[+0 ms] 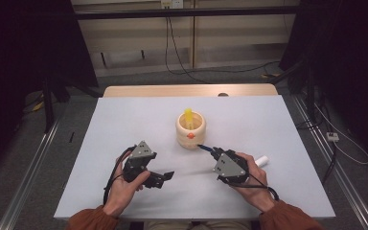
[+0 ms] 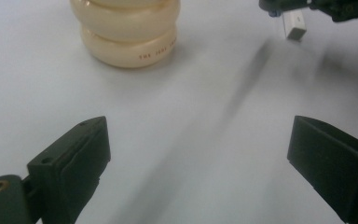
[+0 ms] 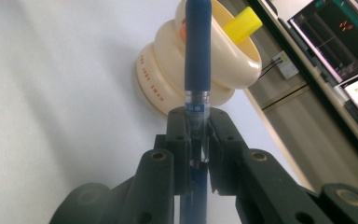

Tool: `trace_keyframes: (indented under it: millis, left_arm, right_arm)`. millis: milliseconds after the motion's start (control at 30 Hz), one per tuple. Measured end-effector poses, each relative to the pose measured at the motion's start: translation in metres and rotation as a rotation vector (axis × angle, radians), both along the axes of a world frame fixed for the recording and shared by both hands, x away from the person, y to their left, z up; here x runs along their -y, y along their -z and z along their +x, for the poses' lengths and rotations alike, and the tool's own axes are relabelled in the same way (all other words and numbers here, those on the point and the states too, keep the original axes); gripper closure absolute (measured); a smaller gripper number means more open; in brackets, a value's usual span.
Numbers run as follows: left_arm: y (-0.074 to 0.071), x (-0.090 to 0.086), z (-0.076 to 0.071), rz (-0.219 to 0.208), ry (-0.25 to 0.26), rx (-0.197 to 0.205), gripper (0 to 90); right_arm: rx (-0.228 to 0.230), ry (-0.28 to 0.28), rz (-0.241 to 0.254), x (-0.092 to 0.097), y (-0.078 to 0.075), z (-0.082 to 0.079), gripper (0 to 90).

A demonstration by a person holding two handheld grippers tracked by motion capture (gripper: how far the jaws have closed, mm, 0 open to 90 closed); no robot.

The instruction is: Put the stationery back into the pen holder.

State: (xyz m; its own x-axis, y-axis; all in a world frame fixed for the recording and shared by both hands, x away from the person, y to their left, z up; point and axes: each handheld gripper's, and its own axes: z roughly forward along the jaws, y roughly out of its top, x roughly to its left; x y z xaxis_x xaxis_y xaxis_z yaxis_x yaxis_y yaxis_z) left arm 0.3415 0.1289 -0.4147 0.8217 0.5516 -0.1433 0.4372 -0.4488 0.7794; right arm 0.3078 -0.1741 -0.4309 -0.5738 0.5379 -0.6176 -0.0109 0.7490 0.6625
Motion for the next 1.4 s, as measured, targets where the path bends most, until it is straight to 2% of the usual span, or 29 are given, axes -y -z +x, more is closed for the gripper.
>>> trace_keyframes:
  millis: [167,233,267,333,400,467,567,700,767,833,933,1067,1200,1300,1400]
  left_arm:
    - [0.001,-0.011,-0.006,-0.03,-0.043,0.043,5.8]
    - [0.002,-0.015,-0.008,-0.026,-0.064,0.064,5.8]
    - [0.002,-0.017,-0.009,-0.016,-0.068,0.07,5.8]
    - [0.004,-0.022,-0.013,-0.029,-0.087,0.073,5.8]
    - [0.007,-0.026,-0.016,-0.041,-0.112,0.081,5.8]
    - [0.013,-0.03,-0.017,-0.071,-0.12,0.068,5.8]
    - [0.016,-0.035,-0.016,-0.084,-0.154,0.059,6.0]
    - [0.022,-0.044,-0.015,-0.122,-0.203,0.04,6.0]
    - [0.024,-0.047,-0.015,-0.122,-0.219,0.033,5.9]
    - [0.025,-0.048,-0.015,-0.125,-0.221,0.03,5.2]
    - [0.027,-0.046,-0.016,-0.128,-0.204,0.034,5.0]
    - [0.028,-0.042,-0.016,-0.116,-0.193,0.035,5.0]
    - [0.029,-0.043,-0.016,-0.125,-0.207,0.027,5.0]
    - [0.03,-0.044,-0.016,-0.11,-0.22,0.021,5.1]
    - [0.029,-0.044,-0.016,-0.12,-0.22,0.024,5.1]
  right_arm:
    - [-0.039,0.021,0.087,0.005,-0.004,0.007,81.0]
    - [-0.053,0.025,0.115,0.006,-0.006,0.01,81.0]
    - [-0.06,0.029,0.127,0.006,-0.006,0.01,81.0]
    - [-0.068,0.035,0.143,0.006,-0.008,0.011,80.9]
    - [-0.098,0.026,0.182,0.006,-0.012,0.013,81.0]
    - [-0.1,0.022,0.198,0.004,-0.016,0.015,80.9]
    - [-0.116,0.028,0.232,0.003,-0.02,0.02,81.0]
    - [-0.156,0.034,0.312,0.004,-0.022,0.026,80.9]
    - [-0.176,0.034,0.345,0.006,-0.023,0.028,80.9]
    - [-0.208,0.034,0.399,0.008,-0.024,0.029,80.9]
    - [-0.264,0.024,0.521,0.011,-0.028,0.031,80.9]
    - [-0.29,0.018,0.6,0.013,-0.034,0.034,80.9]
    - [-0.292,0.017,0.636,0.013,-0.038,0.04,80.9]
    - [-0.287,-0.017,0.667,0.011,-0.041,0.046,80.9]
    - [-0.28,-0.029,0.682,0.009,-0.044,0.05,80.9]
